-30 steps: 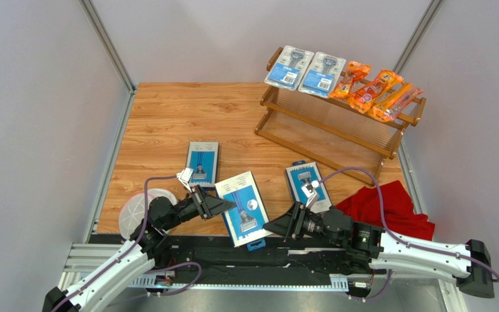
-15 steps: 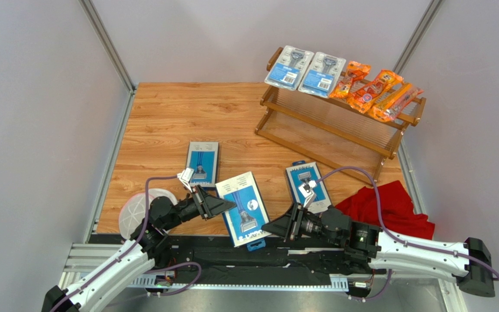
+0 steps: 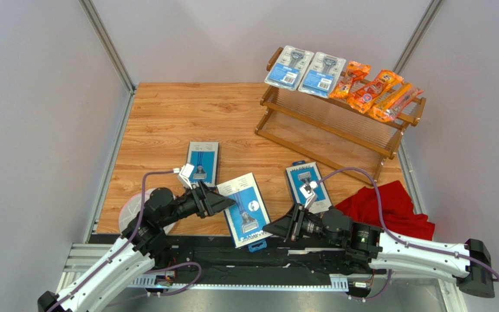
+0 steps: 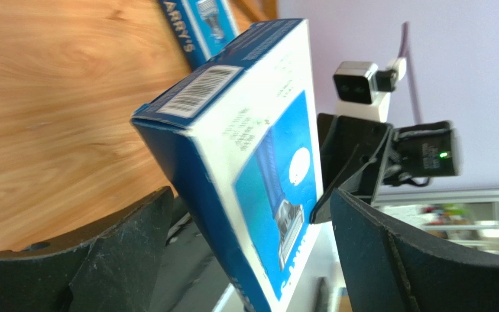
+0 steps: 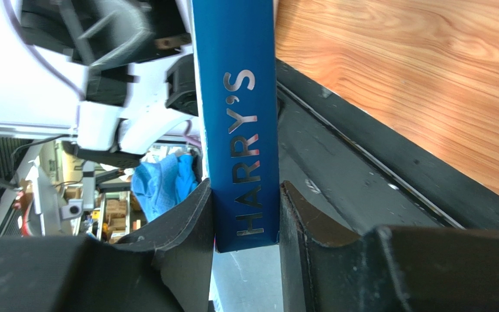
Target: Place and organize the shaving razors onto the shelf
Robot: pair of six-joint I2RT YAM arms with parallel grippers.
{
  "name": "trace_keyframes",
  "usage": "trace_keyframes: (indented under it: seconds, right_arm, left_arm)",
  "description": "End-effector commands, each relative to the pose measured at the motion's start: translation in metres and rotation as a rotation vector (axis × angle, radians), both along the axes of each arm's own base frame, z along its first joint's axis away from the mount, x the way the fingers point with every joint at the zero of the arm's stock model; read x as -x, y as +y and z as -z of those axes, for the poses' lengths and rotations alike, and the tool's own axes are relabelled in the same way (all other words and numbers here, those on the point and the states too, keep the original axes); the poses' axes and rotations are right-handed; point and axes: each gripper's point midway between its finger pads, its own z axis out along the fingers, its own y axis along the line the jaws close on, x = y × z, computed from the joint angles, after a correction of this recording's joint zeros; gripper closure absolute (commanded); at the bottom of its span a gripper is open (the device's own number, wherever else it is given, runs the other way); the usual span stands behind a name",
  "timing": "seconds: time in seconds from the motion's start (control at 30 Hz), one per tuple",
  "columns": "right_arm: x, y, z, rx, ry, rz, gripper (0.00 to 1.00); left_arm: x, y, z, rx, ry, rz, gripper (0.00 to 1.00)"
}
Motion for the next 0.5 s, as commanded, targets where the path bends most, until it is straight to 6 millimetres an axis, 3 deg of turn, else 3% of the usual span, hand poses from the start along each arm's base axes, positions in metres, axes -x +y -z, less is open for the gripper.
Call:
trace_keyframes:
  seconds: [0.0, 0.03, 0.17, 0.47]
  right_arm:
    - [-0.003, -0.003, 0.007, 0.013, 0.016, 0.027, 1.0]
    - [-0.003, -0.003, 0.009, 0.017, 0.018, 0.029, 1.0]
    - [-0.007, -0.004, 0.013, 0.012, 0.027, 0.055, 1.0]
    - [-0.01, 0.011, 0.011, 0.024, -0.004, 0.038, 1.0]
  left_arm:
    - [-0.006, 0.025, 0.002, -0.194, -0.035, -0.086, 0.01]
    - [-0.002, 0.036, 0.019, -0.272, 0.029, -0.105, 0.01]
    - [-0.003, 0.057, 0.02, -0.394, 0.043, -0.164, 0.01]
    - [0.001, 0.065, 0.016, -0.43, 0.043, -0.172, 0.01]
